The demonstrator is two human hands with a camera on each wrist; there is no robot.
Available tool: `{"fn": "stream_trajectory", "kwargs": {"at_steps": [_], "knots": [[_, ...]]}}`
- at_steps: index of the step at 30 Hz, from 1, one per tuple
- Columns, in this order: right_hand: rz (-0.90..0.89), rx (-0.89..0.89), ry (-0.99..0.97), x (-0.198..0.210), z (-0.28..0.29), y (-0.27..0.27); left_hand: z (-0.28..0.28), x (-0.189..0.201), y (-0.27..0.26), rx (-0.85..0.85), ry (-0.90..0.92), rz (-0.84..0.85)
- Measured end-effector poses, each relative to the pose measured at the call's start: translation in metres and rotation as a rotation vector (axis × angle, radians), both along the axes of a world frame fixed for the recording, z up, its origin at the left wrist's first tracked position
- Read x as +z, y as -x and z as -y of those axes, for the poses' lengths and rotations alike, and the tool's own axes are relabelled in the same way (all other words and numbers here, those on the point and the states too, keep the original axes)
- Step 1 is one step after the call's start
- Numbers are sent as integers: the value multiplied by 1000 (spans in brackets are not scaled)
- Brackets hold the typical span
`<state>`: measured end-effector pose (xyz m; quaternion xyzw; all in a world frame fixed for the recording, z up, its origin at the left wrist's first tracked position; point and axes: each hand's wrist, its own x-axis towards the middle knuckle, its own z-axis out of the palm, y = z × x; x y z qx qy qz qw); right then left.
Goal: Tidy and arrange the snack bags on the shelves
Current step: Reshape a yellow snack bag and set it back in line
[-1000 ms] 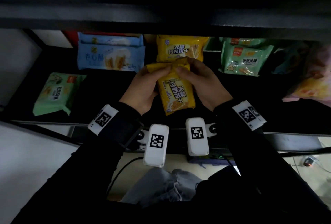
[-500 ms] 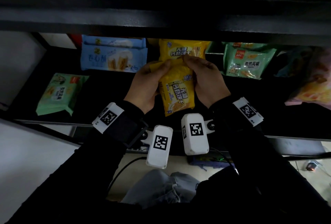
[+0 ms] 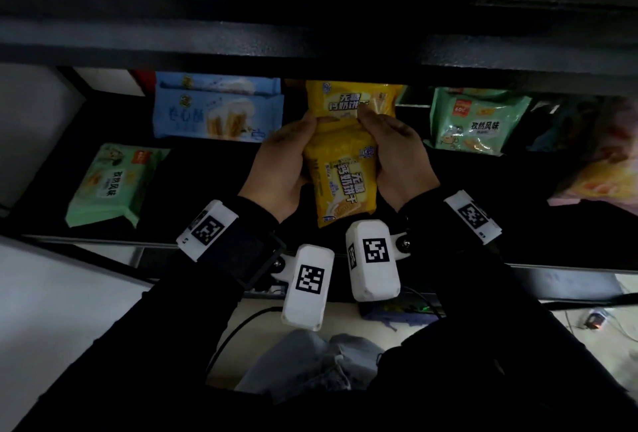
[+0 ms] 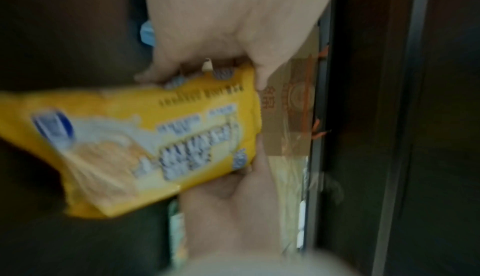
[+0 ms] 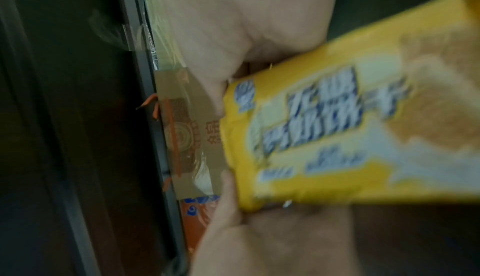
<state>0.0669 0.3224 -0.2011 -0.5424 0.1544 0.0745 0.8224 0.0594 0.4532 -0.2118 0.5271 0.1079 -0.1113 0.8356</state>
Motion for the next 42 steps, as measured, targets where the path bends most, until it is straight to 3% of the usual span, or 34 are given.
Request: {"fn": "stream_trajectory", "kwargs": {"at_steps": [2,5,7,12,20,25,34,42], "knots": [[31,59,3,-1,1,1,-1,2,-2,47,-2,-7],[98,235,203,-4,2,5,-4,6,-3,84,93,-54],[125,228,269,-6,3,6,-6,7,0,70,118,-61],[60,32,-74,-2,3,5,-6,-4,20,-228,-174,101],[23,105,-120,-3,1,5,-12,-11,23,-129,-332,34],[35,29,-176,-7,-6,6,-21,-12,28,-187,-395,64],[14,9,-239,-16,-13,1,-33,-18,27,-238,-434,82],[-3,19,-247,-22,-4,-5,-22,-26,22,-128,-441,95]]}}
